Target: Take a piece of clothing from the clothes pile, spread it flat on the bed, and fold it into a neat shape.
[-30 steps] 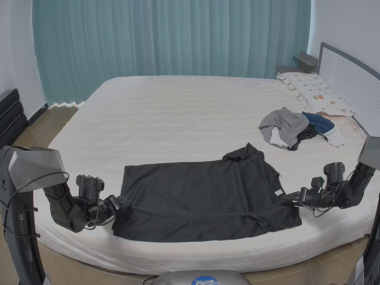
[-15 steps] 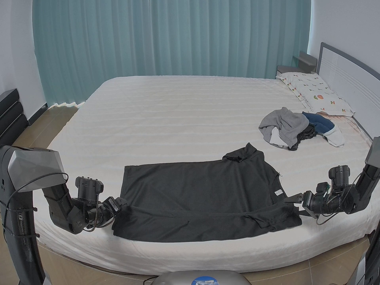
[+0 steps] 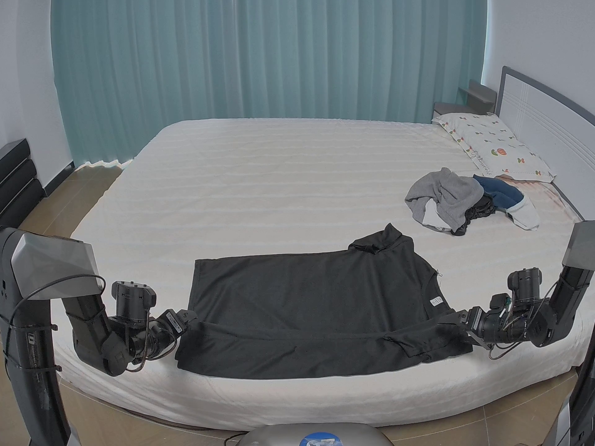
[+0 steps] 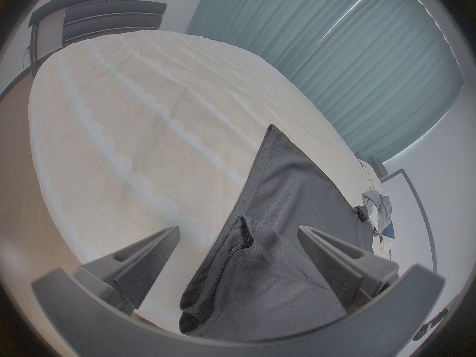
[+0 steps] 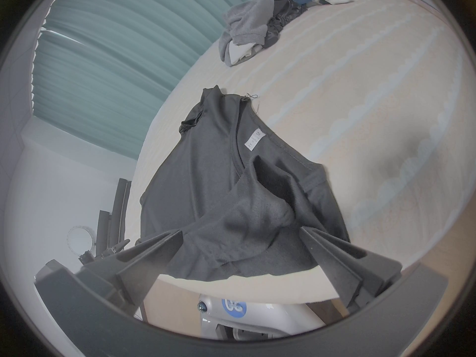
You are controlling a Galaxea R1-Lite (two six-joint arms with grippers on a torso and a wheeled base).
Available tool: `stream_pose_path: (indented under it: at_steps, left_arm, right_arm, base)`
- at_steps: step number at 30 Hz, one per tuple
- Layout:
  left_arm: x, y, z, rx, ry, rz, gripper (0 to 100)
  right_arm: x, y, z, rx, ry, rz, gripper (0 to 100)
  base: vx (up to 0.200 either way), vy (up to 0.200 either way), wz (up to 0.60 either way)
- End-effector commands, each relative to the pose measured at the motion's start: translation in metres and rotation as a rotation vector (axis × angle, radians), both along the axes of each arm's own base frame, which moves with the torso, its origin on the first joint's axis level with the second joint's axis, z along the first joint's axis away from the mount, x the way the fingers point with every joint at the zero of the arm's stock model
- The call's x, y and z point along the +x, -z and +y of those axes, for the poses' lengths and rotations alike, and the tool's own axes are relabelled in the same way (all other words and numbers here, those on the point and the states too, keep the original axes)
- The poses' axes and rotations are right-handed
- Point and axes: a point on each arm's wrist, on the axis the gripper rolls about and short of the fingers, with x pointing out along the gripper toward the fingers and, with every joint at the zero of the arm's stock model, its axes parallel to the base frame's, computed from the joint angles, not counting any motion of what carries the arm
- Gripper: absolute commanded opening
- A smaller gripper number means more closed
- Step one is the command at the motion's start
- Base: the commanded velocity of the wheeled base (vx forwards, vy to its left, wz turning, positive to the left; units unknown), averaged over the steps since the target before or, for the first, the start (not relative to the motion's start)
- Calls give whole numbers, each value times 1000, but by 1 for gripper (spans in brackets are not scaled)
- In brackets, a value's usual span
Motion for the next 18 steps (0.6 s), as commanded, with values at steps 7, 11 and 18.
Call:
stream_pose_path:
  at_steps: [7,11,18]
  left_arm:
    - [-1,1,0,-1,1,3,100]
    - [-1,1,0,-1,1,5,100]
    - [-1,1,0,-1,1,5,100]
  right_arm:
    - [0,21,22,-32,23,15,100]
    - [-2,24,23,-50,42,17,100]
    - [-1,23,28,-50,60,21,100]
  base:
    - [0,0,0]
    - [0,0,0]
    - [0,0,0]
